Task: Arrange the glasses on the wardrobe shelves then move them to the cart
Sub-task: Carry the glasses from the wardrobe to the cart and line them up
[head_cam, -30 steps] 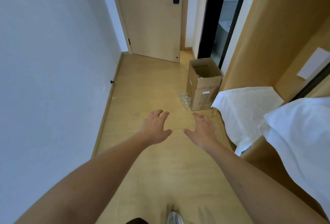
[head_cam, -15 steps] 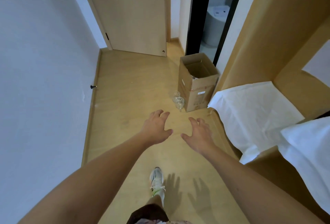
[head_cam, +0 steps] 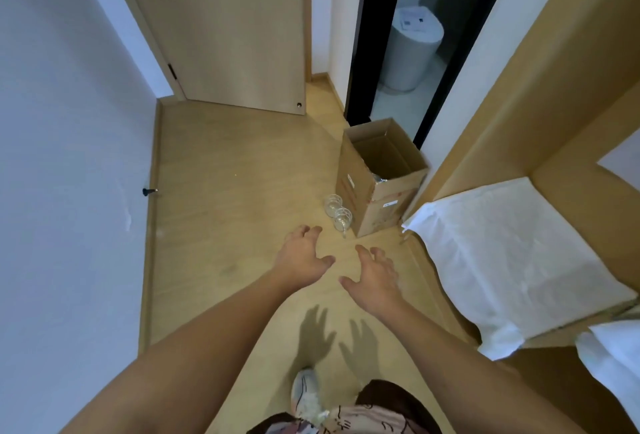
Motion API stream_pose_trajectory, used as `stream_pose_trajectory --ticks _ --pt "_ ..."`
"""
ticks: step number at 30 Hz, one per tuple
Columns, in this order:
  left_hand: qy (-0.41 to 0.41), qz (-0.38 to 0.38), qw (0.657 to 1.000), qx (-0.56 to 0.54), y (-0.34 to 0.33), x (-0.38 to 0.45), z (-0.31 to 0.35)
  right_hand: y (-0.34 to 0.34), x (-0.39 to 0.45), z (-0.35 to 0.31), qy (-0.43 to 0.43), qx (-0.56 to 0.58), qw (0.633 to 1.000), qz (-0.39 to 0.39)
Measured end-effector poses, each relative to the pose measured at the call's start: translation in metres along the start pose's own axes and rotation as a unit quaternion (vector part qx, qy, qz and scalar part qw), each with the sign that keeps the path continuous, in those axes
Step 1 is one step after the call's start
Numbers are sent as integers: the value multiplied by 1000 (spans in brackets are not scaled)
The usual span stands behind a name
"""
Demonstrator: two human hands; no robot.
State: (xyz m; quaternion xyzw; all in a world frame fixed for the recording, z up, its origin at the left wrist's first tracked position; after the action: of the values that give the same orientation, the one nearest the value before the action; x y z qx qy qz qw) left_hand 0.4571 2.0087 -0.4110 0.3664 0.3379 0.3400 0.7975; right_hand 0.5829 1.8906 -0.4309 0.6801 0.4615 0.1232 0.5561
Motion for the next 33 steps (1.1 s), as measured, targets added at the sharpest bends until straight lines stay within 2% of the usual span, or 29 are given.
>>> stream_pose_trajectory --ticks 9,14,20,27,33 --pt "10 -27 999 14 2 88 -13 -3 95 -12 -12 -6 1000 -28" --pt "22 -34 999 35 4 170 -13 0 181 -8 -22 28 999 -28" --pt "34 -78 995 55 -10 261 0 2 260 9 -69 54 995 -58" --pt "32 -82 993 77 -25 320 1 -7 327 26 -98 69 989 -87" --pt "38 -115 988 98 -40 358 -13 -20 368 31 -110 94 984 -102"
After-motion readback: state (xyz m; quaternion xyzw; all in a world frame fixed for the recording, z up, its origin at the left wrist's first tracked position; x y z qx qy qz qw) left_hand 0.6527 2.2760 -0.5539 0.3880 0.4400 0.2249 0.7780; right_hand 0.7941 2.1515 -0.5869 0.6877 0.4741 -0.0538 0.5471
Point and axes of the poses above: each hand's wrist, its own x-axis towards the middle knuckle, its own y-axis out of the back of the hand, z = x × y, the point moved 4 cm from there along x, towards the middle knuckle, and after that the axes turned 5 degrees about z, right-handed, at the moved point
